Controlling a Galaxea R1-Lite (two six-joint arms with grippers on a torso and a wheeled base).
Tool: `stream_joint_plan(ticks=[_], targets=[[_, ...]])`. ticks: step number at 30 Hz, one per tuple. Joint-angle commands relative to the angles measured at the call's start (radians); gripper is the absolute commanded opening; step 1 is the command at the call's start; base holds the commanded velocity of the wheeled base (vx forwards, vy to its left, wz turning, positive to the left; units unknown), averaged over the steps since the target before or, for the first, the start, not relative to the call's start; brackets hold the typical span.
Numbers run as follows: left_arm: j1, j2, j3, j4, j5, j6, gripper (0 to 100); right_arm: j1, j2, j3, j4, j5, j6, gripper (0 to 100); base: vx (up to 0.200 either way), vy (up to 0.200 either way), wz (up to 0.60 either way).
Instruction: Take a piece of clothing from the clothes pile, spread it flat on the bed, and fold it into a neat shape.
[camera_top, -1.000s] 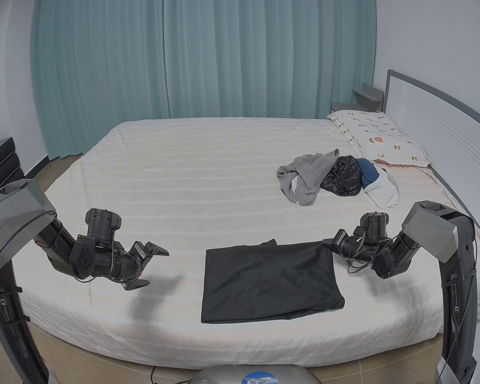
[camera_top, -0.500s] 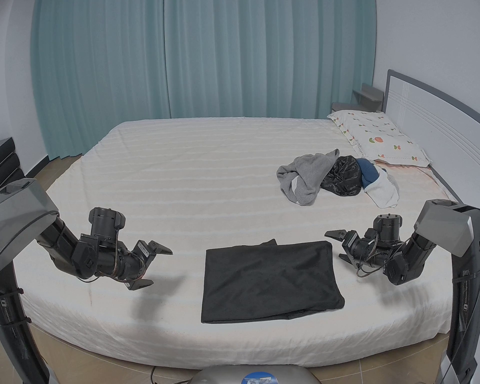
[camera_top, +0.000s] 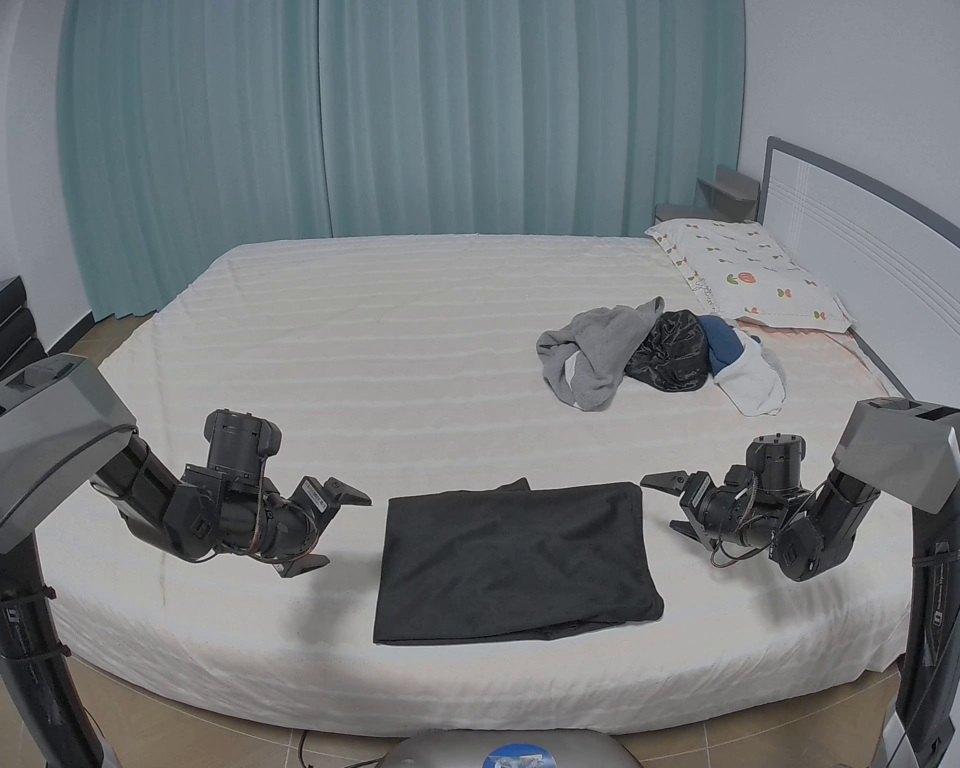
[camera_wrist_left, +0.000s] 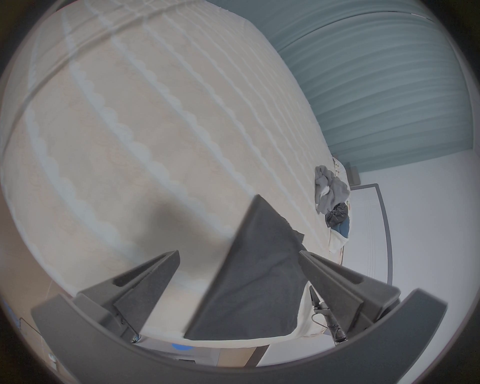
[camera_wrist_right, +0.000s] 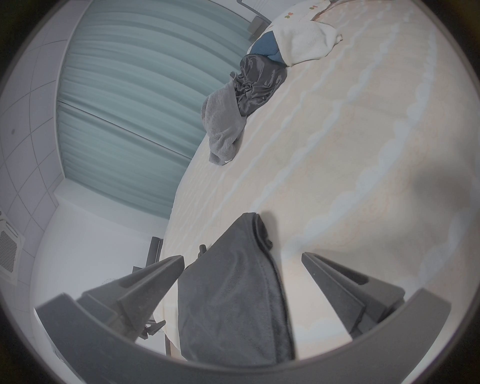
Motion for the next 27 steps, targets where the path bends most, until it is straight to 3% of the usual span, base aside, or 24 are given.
stream_joint_plan(ticks=[1, 4, 9, 11, 22, 23, 27], targets=[[-0.006, 0.017, -0.033, -0.003, 0.013, -0.004, 100, 0.021, 0.004, -0.009, -0.001, -0.001, 0.002, 100, 0.000, -0.200, 0.00], [-0.006, 0.069, -0.079, -0.005, 0.056, 0.002, 100, 0.039, 0.013, -0.012, -0.002, -0.005, 0.003, 100, 0.000, 0.000, 0.00], [-0.020, 0.173, -0.186, -0.002, 0.202, 0.034, 100, 0.081, 0.044, -0.027, -0.002, -0.014, 0.003, 100, 0.000, 0.000, 0.00], [-0.028, 0.230, -0.240, -0.003, 0.269, 0.080, 100, 0.092, 0.057, -0.037, -0.002, -0.050, 0.002, 100, 0.000, 0.000, 0.00], [-0.041, 0.330, -0.384, 0.000, 0.325, 0.103, 100, 0.095, 0.086, -0.136, 0.018, -0.080, 0.002, 100, 0.000, 0.000, 0.00], [-0.043, 0.330, -0.380, 0.000, 0.326, 0.112, 0, 0.101, 0.096, -0.147, 0.024, -0.089, 0.000, 100, 0.000, 0.000, 0.00], [-0.049, 0.330, -0.372, -0.003, 0.328, 0.132, 0, 0.113, 0.116, -0.181, 0.039, -0.117, -0.003, 100, 0.000, 0.000, 0.00]])
